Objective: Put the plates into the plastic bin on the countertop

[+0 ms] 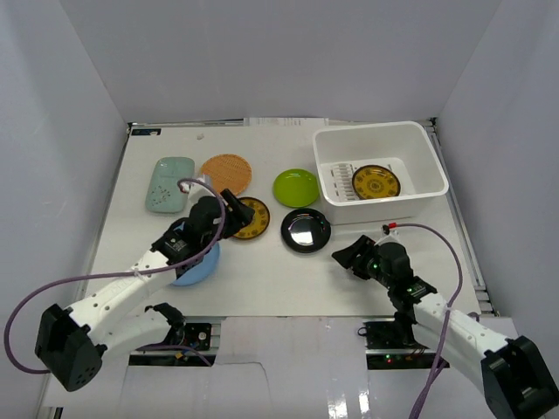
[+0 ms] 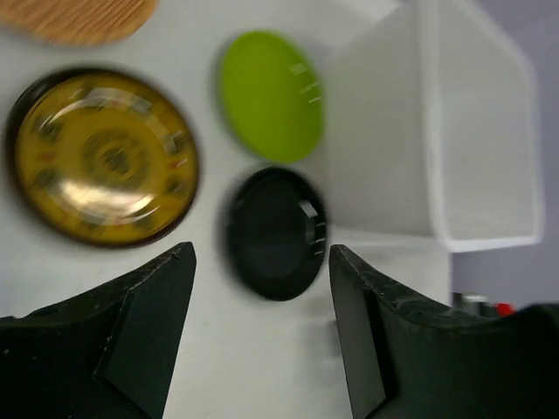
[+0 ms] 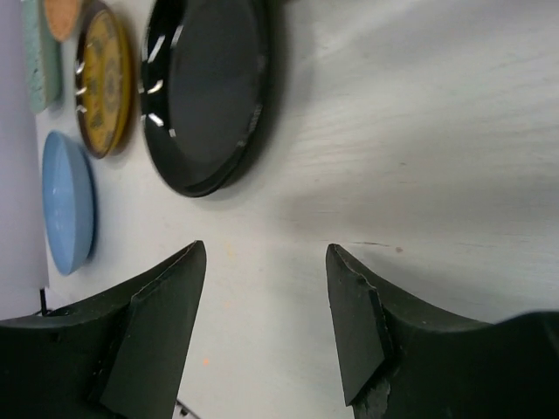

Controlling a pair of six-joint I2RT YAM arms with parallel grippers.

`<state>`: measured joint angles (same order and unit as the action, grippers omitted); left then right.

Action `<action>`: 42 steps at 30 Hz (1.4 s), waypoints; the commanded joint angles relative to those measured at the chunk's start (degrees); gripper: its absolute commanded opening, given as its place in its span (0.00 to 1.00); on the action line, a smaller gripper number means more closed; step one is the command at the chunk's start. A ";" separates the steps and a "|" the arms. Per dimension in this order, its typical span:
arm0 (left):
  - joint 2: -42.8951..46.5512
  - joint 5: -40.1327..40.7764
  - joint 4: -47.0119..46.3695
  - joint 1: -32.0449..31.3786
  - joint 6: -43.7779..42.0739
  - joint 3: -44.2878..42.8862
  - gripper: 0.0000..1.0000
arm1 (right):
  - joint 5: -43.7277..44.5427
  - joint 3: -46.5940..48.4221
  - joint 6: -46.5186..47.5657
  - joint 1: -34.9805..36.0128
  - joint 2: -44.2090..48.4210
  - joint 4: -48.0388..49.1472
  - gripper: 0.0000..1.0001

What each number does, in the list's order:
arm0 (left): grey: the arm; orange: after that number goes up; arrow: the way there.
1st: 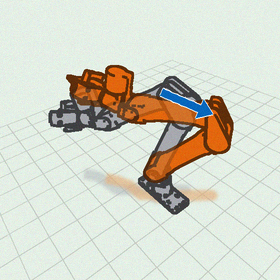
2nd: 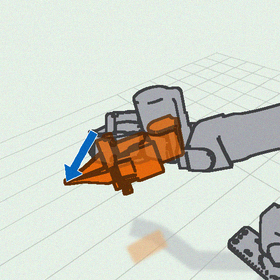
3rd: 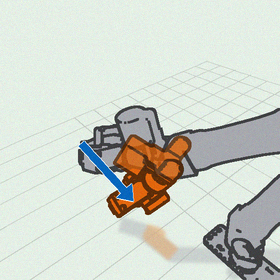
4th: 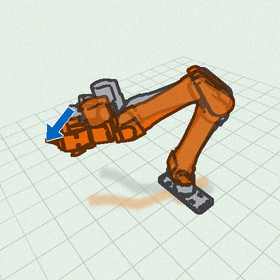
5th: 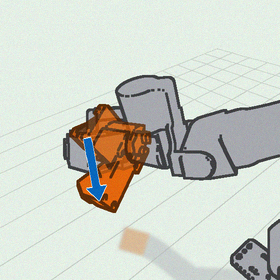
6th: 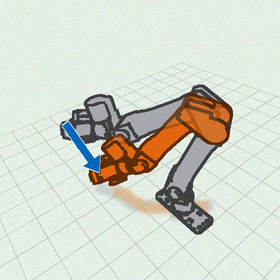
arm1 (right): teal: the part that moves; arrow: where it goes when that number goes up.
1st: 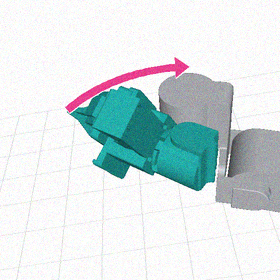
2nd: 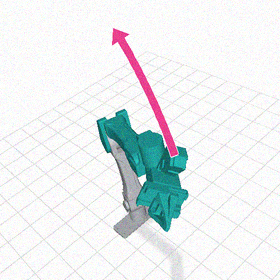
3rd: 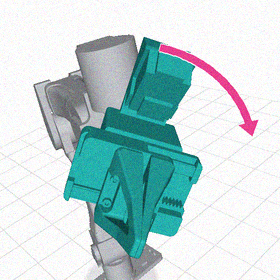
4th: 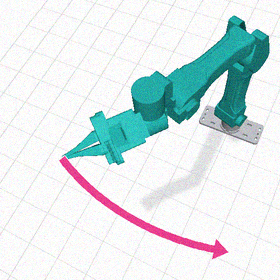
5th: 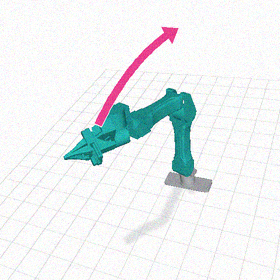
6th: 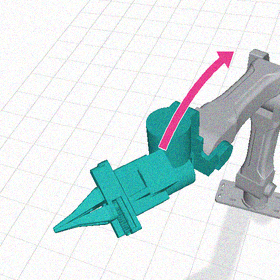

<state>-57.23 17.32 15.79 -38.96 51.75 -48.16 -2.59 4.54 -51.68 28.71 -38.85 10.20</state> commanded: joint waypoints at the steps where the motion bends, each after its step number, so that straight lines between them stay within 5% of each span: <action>1: 2.12 3.51 2.32 1.08 13.36 11.75 0.74 | 9.00 -2.42 -6.93 1.43 -5.25 14.22 0.63; 11: -6.30 5.09 -2.60 4.15 20.85 18.98 0.80 | 15.42 3.19 -14.14 5.65 -32.34 31.29 0.54; 15: -11.31 3.42 -6.03 6.26 21.12 19.69 0.80 | 14.64 3.90 -17.66 5.66 -41.72 38.48 0.35; 17: -14.03 3.07 -7.52 6.96 20.85 19.33 0.79 | 14.19 2.94 -18.80 5.66 -42.88 42.35 0.18; 20: -16.85 2.45 -9.72 7.32 20.41 18.98 0.75 | 13.76 0.57 -18.11 5.74 -39.13 42.89 0.08; 26: -21.95 2.10 -14.38 7.50 19.54 17.41 0.66 | 11.65 -1.37 -12.49 10.57 -14.31 25.69 0.08; 30: -25.73 1.58 -14.91 7.58 18.48 15.82 0.38 | 9.62 7.81 -3.64 12.51 1.65 10.75 0.08; 31: -26.26 1.57 -15.17 7.50 18.22 15.73 0.21 | 9.53 11.08 -1.43 12.51 2.98 8.11 0.08; 34: -25.39 1.75 -14.48 7.50 17.42 15.99 0.00 | 11.63 25.57 9.61 12.42 2.91 -0.25 0.08; 39: -18.37 1.40 -13.42 7.50 14.18 17.57 0.00 | 23.67 42.55 24.42 6.74 -5.34 -4.39 0.08; 42: -11.43 1.75 -12.54 7.41 12.94 18.63 0.00 | 14.77 50.03 25.67 -3.08 -11.50 -9.10 0.08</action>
<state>-75.20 18.61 1.21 -31.40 67.42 -30.30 14.39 50.39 -33.93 33.04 -45.32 9.45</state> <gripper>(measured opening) 0.022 0.078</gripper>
